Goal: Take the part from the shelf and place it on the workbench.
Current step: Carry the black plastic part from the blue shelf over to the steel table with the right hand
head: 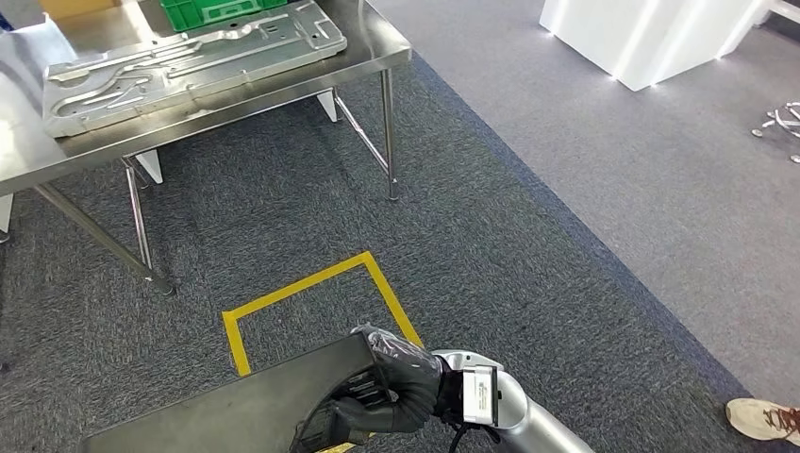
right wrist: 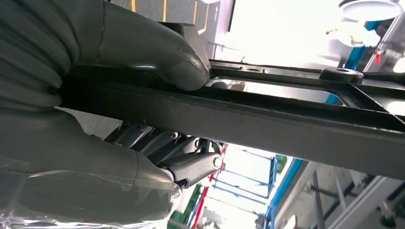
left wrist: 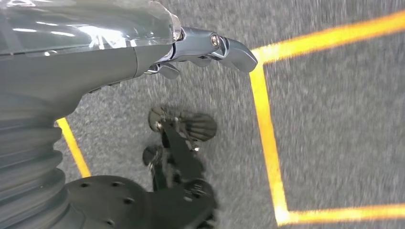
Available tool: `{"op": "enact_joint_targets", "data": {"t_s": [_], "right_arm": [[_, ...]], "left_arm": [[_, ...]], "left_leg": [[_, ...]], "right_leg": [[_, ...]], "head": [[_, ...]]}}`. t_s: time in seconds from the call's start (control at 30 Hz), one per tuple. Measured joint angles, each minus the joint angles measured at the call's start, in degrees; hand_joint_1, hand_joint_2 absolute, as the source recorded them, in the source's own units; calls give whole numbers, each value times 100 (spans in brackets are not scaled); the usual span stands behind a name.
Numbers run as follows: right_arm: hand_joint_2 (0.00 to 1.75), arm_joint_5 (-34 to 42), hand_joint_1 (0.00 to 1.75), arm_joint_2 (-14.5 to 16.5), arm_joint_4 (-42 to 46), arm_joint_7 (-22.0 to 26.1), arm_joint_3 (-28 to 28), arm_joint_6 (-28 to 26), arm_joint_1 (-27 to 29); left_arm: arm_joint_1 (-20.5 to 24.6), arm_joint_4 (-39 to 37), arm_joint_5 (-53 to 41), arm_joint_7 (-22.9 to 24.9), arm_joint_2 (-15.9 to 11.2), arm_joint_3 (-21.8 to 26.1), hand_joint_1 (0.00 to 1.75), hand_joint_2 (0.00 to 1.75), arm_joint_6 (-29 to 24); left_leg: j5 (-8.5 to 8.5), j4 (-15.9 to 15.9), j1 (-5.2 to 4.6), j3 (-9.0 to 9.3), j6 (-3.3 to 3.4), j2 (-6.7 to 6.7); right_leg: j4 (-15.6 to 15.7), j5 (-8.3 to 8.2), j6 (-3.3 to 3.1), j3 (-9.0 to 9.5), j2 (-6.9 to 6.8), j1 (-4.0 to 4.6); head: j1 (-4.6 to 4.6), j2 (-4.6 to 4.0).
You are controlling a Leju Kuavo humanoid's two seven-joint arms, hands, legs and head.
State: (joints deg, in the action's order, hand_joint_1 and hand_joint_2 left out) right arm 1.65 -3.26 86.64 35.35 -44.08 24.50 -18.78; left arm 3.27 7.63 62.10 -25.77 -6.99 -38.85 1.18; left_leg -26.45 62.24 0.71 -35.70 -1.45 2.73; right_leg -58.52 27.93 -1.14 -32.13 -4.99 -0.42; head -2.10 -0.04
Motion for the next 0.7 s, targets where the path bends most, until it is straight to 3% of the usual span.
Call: {"op": "enact_joint_targets", "data": {"t_s": [0.07,0.13,0.17,0.23,0.3,0.33,0.37,0.4,0.43,0.47,0.53,0.57,0.7], "right_arm": [[175,-5,171,2,20,-3,1,-13,0],[175,-13,171,5,39,-10,3,-43,-1],[175,-20,171,7,52,-17,4,-60,-1],[175,-34,171,8,75,-31,11,-91,1],[175,-55,171,3,68,-35,19,-118,26],[175,-66,171,-1,57,-31,20,-134,48],[175,-74,171,-4,46,-23,21,-150,68],[175,-77,171,-6,38,-14,21,-162,81],[175,-77,171,-7,34,-3,22,-170,86],[175,-75,171,-7,32,4,27,-175,84],[175,-72,171,-7,33,10,37,-176,78],[175,-69,171,-7,33,11,41,-176,77],[175,-60,171,-5,33,13,43,-174,76]], "left_arm": [[15,0,22,-12,-2,-5,0,175,17],[7,0,53,-17,-2,-13,0,175,42],[-1,0,68,-18,1,-16,0,175,62],[2,0,93,-19,4,-21,0,175,122],[19,0,105,-25,6,-24,0,175,192],[23,0,110,-33,6,-26,0,175,221],[24,0,113,-44,6,-28,0,175,245],[23,0,113,-54,6,-31,0,175,263],[22,0,113,-64,6,-33,0,175,278],[22,0,112,-72,6,-35,0,175,291],[23,0,111,-87,6,-38,0,175,317],[20,0,113,-96,6,-39,0,175,328],[10,0,139,-123,3,-40,0,175,355]], "left_leg": [[55,-362,-57,175,77,136],[64,-391,-67,174,152,23],[81,-419,-53,186,182,-30],[118,-476,-14,217,252,-110],[127,-483,-8,218,288,-185],[126,-479,-10,218,293,-229],[122,-474,-12,220,292,-272],[116,-466,-11,224,289,-309],[106,-454,-9,231,280,-345],[92,-437,-7,236,263,-375],[56,-383,-25,224,206,-424],[44,-368,-31,213,172,-437],[-39,-284,-2,174,43,-409]], "right_leg": [[-2,29,50,27,-117,28],[16,44,105,52,-228,41],[-1,73,136,65,-197,32],[-310,286,183,-52,87,14],[-1034,634,203,-414,402,-11],[-1380,741,213,-609,456,-16],[-1567,742,220,-736,475,-22],[-1545,631,224,-765,480,-29],[-1297,426,221,-680,480,-39],[-906,192,212,-517,486,-50],[-256,-84,186,-245,508,-48],[-114,-118,167,-192,519,-39],[-43,-145,44,-184,507,-31]], "head": [[4,0],[7,0],[7,0],[14,0],[20,0],[21,0],[20,0],[20,0],[20,0],[20,0],[19,0],[18,0],[14,0]]}}
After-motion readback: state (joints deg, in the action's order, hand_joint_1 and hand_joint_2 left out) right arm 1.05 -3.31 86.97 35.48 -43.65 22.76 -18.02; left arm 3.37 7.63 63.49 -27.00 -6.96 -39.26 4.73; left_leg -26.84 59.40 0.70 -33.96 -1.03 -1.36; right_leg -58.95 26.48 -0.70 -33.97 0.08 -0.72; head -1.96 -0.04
